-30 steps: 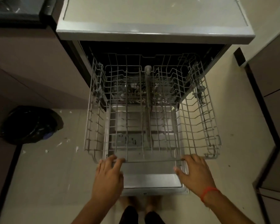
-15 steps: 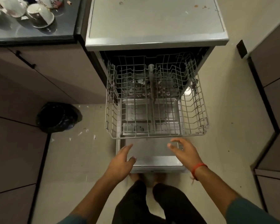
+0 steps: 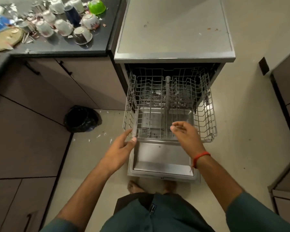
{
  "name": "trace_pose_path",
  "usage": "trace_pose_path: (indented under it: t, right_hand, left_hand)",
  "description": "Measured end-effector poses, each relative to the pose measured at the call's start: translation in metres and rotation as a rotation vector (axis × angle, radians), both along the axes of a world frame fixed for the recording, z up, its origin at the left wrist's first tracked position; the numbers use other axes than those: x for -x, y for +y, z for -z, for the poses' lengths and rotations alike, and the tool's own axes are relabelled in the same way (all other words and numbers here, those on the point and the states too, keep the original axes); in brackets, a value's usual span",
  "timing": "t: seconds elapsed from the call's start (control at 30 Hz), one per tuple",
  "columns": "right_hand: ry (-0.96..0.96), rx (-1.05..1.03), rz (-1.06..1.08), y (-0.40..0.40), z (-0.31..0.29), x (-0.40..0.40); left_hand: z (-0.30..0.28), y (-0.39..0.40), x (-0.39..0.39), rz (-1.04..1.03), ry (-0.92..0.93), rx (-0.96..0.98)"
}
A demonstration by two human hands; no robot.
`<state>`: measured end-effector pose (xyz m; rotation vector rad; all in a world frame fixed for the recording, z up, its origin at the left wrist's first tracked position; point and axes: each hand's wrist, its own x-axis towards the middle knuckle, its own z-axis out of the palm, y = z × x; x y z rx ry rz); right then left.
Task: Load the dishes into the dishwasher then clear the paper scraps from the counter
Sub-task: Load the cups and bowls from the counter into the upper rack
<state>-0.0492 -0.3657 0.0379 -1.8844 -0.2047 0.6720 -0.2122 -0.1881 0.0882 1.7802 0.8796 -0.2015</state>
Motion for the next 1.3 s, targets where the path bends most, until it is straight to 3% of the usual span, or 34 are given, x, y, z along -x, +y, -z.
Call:
trace_pose_path:
  t: [0.37, 1.0, 1.3]
  right_hand:
    - [-0.036, -0.066, -0.045, 0.076, -0.041, 0.040]
    - [-0.051, -0.109, -0.047, 0.296, -0.072, 0.209]
    - [-0.073, -0.032, -0.162, 0.333, -0.073, 0.219]
  left_hand:
    - [-0.026, 0.057, 0.031, -0.046, -0.122, -0.063]
    - [-0.010, 0.273, 0.195, -0.169, -0.317, 0.058]
    - [0.001, 0.309, 0.216, -0.260, -0.355, 0.094]
